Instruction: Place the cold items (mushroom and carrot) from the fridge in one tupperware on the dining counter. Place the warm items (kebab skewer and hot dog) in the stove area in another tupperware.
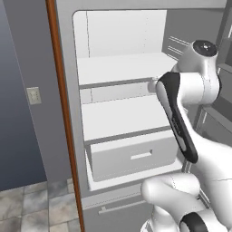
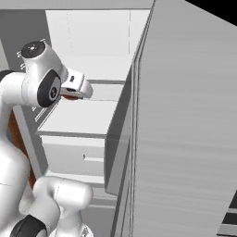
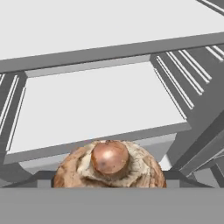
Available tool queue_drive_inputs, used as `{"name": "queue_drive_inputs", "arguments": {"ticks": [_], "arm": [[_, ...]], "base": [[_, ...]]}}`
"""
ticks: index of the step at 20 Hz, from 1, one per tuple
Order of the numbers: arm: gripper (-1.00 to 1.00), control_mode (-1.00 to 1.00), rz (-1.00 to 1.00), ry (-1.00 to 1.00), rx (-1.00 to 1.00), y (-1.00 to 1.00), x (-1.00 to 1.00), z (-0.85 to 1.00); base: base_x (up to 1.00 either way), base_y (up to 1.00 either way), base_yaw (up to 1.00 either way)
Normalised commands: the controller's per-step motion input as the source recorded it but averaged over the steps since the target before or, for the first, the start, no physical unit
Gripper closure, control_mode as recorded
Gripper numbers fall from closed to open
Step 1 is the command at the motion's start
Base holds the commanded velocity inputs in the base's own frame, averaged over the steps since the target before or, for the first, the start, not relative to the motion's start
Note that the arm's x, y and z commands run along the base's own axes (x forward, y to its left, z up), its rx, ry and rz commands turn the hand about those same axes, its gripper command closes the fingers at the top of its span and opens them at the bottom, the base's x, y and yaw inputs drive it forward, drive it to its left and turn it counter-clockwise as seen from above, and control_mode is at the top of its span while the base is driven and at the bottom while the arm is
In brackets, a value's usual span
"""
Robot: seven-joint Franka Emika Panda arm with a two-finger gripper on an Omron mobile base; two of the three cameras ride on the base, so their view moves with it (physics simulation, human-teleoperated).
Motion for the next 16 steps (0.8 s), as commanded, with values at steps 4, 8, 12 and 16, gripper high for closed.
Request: {"name": "queue_drive_inputs", "arguments": {"ticks": [4, 8, 12, 16], "arm": [[1.00, -1.00, 0.00, 0.12, -0.01, 0.16, -0.57, -0.08], [1.00, 1.00, 0.00, 0.00, 0.00, 0.00, 0.00, 0.00], [1.00, 1.00, 0.00, 0.00, 0.00, 0.00, 0.00, 0.00], [1.00, 1.00, 0.00, 0.00, 0.00, 0.00, 0.00, 0.00]], "base": [[0.00, 0.00, 0.00], [-0.67, 0.29, -0.03], [-0.74, 0.64, -0.20], [-0.82, 0.83, -0.39]]}}
